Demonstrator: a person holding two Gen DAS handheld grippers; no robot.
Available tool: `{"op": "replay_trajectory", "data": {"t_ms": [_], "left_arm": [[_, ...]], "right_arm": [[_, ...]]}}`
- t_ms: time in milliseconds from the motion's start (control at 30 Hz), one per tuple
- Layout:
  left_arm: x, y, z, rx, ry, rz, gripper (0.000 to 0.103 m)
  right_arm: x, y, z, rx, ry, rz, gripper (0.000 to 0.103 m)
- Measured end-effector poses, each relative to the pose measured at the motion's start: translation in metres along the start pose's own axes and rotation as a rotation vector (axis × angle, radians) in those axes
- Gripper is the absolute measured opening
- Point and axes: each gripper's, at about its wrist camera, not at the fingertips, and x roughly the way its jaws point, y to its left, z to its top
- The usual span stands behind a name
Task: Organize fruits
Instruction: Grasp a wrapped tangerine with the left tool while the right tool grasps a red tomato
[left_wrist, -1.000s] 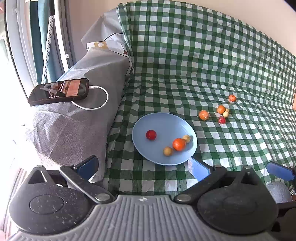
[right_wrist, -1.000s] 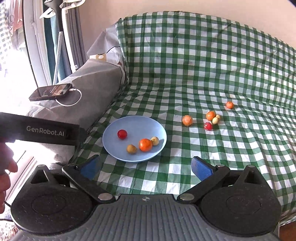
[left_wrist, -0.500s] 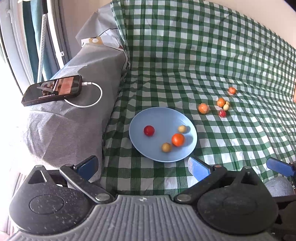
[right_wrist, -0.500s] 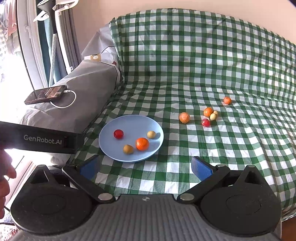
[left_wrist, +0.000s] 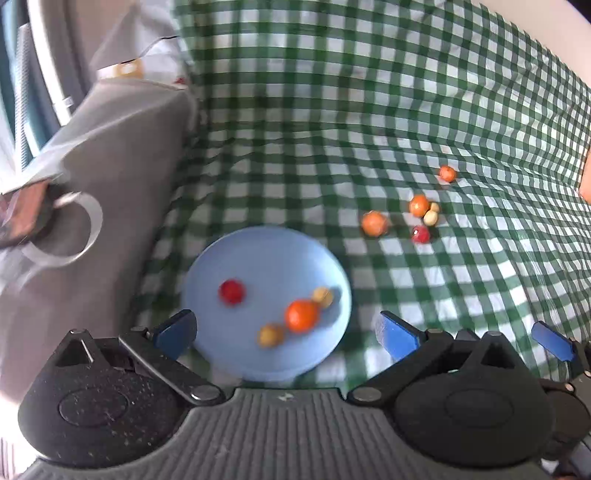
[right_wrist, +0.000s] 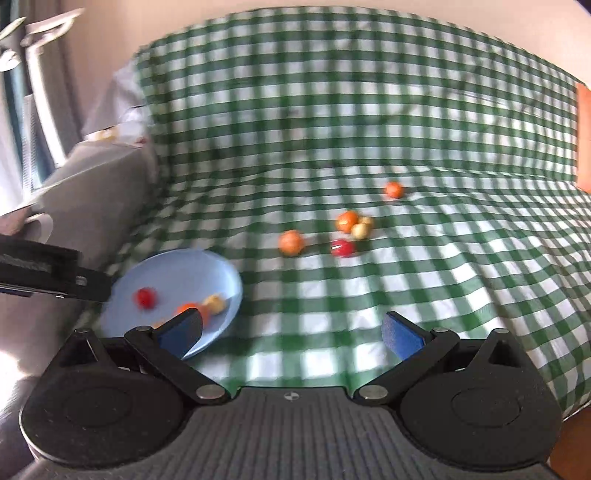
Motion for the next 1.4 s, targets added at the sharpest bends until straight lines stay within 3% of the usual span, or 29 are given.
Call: {"op": "replay_trajectory", "data": {"t_ms": [133,400,633,700,833,1000,1100,1133,1200,1233,1400], "left_arm": [[0.049,-0.027,0.037,0.019,0.029,-0.015,0.103],[0.175,-0.07,0.097,0.058,0.095,-0.023,0.103],[0.226,-0.087,0.109,0.072,0.113,-0.031,0.103],[0.232,-0.092,0.109,0.076,0.117,-0.028,0.103],[0.246,-0.101,0.107,0.078,0.138,-0.02,0.103],[0.265,-0.116,0.102,0.108,0.17,-0.026,0.103],[0.278,-0.123,0.099,0.125,0.199,-0.004,0.103],[0.277,-0.123,0.098,0.118,0.187,0.0,0.097],[0.269,-0.122,0.098,0.11,0.145,-0.024,0.066],[0.266,-0.123,0.099,0.125,0.138,-0.061,0.04],[0.25,-0.126,0.096,0.181,0.097,-0.062,0.04]], "right_arm": [[0.063,-0.029,0.014,0.026,-0.003,-0.073,0.102],[0.204,-0.062,0.031,0.01,0.067,-0.079,0.102],[0.263,-0.055,0.031,-0.075,0.072,-0.069,0.1],[0.266,-0.051,0.032,-0.11,0.046,-0.059,0.092],[0.261,-0.051,0.034,-0.141,0.03,-0.029,0.032],[0.261,-0.085,0.045,-0.052,0.044,-0.191,0.032],[0.264,-0.105,0.046,0.025,0.045,-0.239,0.032],[0.264,-0.108,0.047,0.038,0.042,-0.251,0.032],[0.263,-0.109,0.043,0.045,0.038,-0.26,0.032],[0.264,-0.108,0.043,0.043,0.035,-0.265,0.032],[0.262,-0.106,0.042,0.047,0.026,-0.265,0.032]]}}
